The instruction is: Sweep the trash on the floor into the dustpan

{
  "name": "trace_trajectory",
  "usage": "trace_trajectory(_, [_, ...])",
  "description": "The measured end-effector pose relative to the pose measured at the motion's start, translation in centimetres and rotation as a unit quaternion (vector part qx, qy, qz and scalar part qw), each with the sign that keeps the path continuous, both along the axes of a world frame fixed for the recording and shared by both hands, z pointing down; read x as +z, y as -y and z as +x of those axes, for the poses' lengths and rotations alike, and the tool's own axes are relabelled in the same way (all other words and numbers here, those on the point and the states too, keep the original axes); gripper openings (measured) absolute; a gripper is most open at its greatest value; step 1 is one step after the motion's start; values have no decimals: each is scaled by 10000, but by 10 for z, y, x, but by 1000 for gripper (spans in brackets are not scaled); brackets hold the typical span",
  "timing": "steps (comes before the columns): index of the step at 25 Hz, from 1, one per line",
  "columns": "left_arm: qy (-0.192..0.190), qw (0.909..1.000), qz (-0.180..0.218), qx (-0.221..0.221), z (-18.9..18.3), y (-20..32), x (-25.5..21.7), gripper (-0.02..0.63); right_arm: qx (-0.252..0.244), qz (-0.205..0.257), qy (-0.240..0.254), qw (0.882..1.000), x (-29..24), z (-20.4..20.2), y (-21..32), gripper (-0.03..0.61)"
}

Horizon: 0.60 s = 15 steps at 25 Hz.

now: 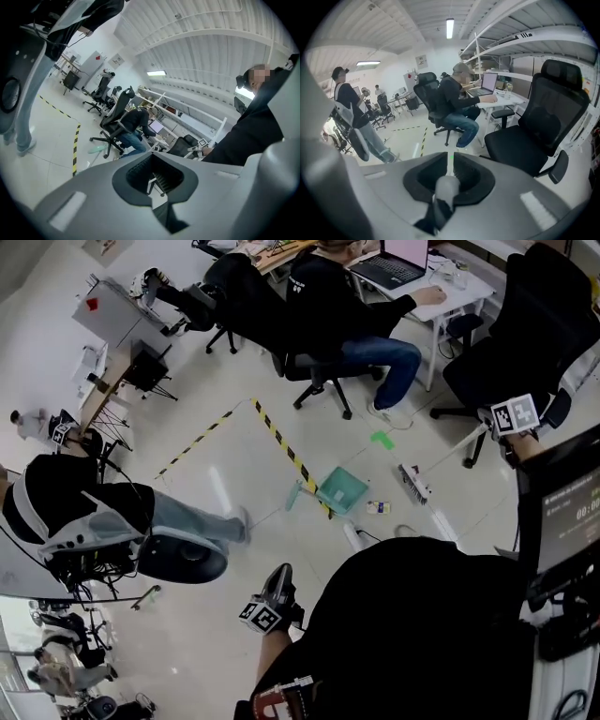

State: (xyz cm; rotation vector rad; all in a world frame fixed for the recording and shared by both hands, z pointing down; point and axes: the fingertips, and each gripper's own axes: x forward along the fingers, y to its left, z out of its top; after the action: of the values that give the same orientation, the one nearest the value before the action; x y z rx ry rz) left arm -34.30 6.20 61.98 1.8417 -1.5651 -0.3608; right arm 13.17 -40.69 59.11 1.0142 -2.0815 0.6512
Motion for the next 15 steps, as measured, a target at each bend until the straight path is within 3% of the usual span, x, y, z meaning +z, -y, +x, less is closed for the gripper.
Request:
trace_trajectory(7, [103, 9998, -144, -79, 3, 75, -28, -4, 61, -41, -205, 9998, 25, -2, 99, 37])
trace_trajectory(15, [-70, 9990, -431, 129, -40, 58, -1, -4, 903, -40, -633, 9939, 58, -22, 117, 37])
